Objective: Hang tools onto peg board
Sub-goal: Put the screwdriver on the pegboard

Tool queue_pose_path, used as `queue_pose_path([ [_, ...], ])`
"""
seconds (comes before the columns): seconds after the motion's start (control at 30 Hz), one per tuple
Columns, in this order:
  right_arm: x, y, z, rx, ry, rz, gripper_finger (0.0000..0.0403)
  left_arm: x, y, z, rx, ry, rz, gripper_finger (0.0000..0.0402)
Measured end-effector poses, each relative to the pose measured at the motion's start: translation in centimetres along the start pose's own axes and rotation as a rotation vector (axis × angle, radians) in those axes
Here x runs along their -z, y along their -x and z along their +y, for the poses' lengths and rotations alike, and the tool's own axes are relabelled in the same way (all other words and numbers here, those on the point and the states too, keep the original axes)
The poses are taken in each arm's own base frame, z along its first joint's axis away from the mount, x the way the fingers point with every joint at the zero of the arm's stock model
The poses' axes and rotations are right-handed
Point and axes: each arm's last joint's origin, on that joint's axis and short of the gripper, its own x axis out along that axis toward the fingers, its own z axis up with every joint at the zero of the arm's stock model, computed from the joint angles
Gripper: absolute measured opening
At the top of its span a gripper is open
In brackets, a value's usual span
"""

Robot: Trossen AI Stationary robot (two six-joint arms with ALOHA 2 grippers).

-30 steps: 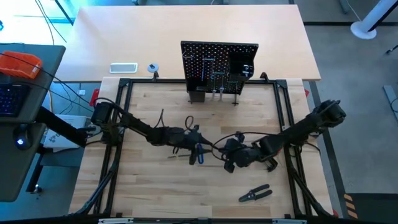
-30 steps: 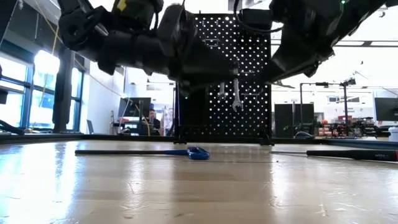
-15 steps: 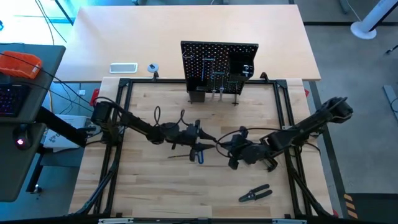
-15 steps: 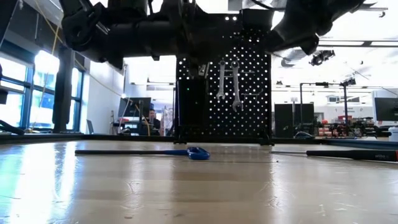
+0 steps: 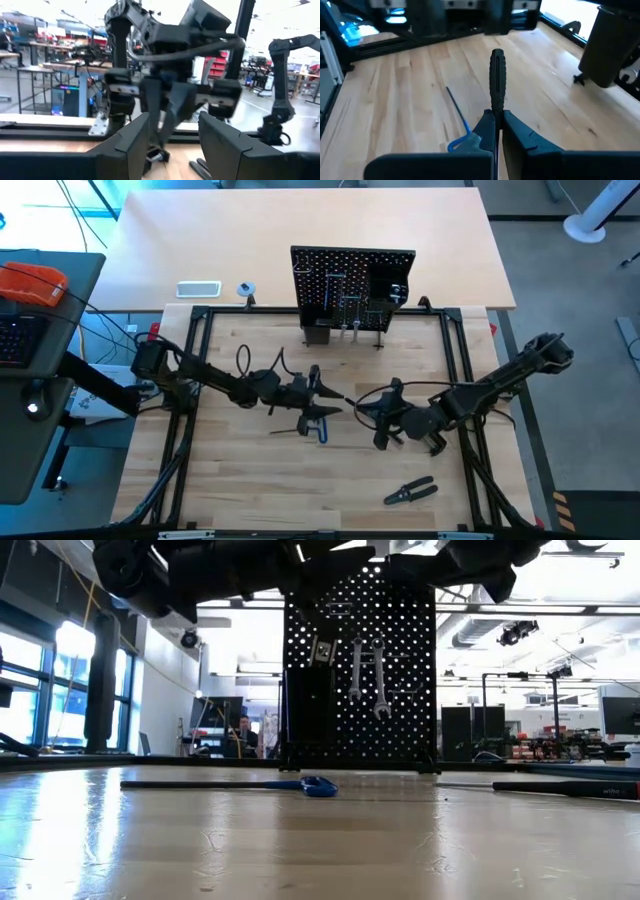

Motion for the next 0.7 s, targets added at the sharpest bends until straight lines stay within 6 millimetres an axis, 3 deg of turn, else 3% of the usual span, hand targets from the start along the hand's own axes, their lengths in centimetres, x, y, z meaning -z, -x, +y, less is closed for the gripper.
queue_pose_path([
  [0.33,-2.1,1.4,-0.3,-0.023,0.021,-0.133,0.0004,0.1,0.0,0.5,-0.022,-0.013,0.016,0.0159],
  [0.7,-6.1,4.7,-2.7,0.132,0.096,-0.337,0.0004,0.7,0.0,0.2,-0.019,-0.017,0.073,0.0159],
])
